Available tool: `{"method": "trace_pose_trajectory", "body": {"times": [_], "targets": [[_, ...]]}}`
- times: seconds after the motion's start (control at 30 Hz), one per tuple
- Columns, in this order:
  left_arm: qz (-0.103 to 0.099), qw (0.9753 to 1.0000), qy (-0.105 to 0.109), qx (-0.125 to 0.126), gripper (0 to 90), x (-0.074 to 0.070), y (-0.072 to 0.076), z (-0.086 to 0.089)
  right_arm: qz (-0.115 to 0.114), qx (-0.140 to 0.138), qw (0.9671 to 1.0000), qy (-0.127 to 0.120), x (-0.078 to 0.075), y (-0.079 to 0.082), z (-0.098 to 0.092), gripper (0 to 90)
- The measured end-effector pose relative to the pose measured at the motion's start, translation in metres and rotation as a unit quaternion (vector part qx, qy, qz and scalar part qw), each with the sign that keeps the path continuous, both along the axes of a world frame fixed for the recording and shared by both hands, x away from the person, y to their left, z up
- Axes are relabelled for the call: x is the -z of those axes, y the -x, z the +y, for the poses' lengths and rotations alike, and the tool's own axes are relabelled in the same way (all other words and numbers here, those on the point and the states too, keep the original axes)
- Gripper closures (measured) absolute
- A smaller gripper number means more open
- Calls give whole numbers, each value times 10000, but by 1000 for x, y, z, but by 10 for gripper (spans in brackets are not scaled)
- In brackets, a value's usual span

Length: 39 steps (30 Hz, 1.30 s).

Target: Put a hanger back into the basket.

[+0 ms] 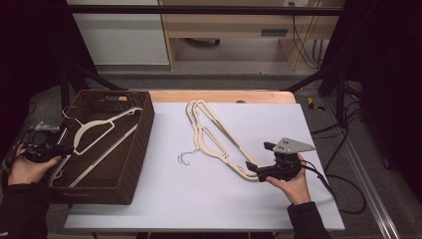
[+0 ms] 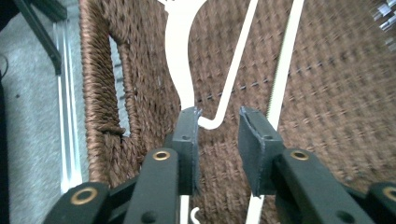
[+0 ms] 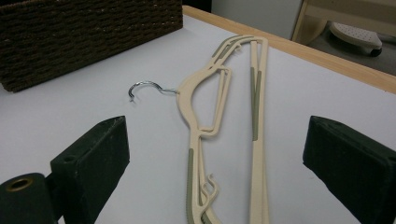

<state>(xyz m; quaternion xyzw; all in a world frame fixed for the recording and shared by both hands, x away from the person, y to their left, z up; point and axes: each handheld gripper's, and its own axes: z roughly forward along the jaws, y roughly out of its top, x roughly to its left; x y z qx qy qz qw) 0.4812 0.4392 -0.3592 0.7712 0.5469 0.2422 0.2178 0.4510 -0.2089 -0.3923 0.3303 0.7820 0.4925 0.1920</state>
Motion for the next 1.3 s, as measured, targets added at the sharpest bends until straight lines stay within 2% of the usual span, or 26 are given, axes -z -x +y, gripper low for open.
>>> {"method": "trace_pose_trajectory", "body": {"times": [0.1, 0.17, 0.3, 0.37, 0.43, 0.47, 0.53, 0.6, 0.63, 0.67, 0.7, 0.73, 0.87, 1.0, 1.1, 1.17, 1.2, 1.23, 1.27, 1.3], "targets": [[-317, 9992, 147, 178, 601, -7, 10, -6, -16, -6, 10000, -14, -1, 0, 0, 74], [-573, 9975, 294, 288, 546, -11, 17, -13, -22, 8, 10000, -14, -1, 0, -1, 74], [-1094, 9909, 544, 563, 432, -20, 30, -32, -43, 25, 10000, -25, -2, -1, -1, 77], [-1369, 9851, 731, 742, 377, -25, 37, -45, -47, 34, 10000, -35, -3, -1, -2, 81], [-1515, 9804, 882, 903, 326, -29, 41, -55, -37, 34, 10000, -44, -4, -1, -1, 91], [-1637, 9758, 1031, 1025, 307, -31, 45, -63, -40, 24, 10000, -31, -5, -2, -1, 93], [-1812, 9687, 1212, 1185, 269, -33, 50, -76, -34, 27, 10000, 38, -7, -2, 2, 106], [-1918, 9636, 1284, 1352, 249, -34, 53, -88, -4, 4, 10000, 53, -8, -4, 5, 125], [-1999, 9597, 1344, 1445, 236, -34, 56, -96, 26, -11, 10000, 72, -9, -5, 6, 131], [-2022, 9582, 1356, 1505, 219, -34, 57, -101, 33, -34, 9999, 117, -9, -7, 9, 135], [-2106, 9537, 1460, 1572, 210, -34, 59, -109, 49, -27, 9999, 133, -9, -7, 11, 135], [-2139, 9509, 1511, 1646, 190, -33, 59, -115, 92, -3, 9998, 150, -9, -9, 14, 138], [-2221, 9427, 1673, 1845, 144, -30, 61, -139, 204, -95, 9995, 231, -4, -16, 22, 158], [-2251, 9378, 1729, 1999, 118, -24, 60, -156, 337, -146, 9991, 206, 2, -21, 27, 167], [-2241, 9333, 1869, 2094, 111, -16, 59, -165, 380, -188, 9988, 234, 7, -23, 31, 166], [-2243, 9315, 1888, 2152, 106, -9, 59, -171, 424, -225, 9985, 271, 10, -24, 34, 166], [-2215, 9321, 1860, 2179, 108, -5, 59, -173, 435, -218, 9984, 277, 11, -24, 35, 166], [-2122, 9345, 1798, 2220, 106, -2, 58, -175, 467, -214, 9983, 286, 12, -24, 35, 166], [-2109, 9357, 1785, 2194, 101, 1, 57, -178, 481, -209, 9982, 283, 14, -25, 36, 166], [-2083, 9355, 1813, 2207, 101, 3, 57, -179, 494, -224, 9980, 315, 16, -26, 37, 167]]}}
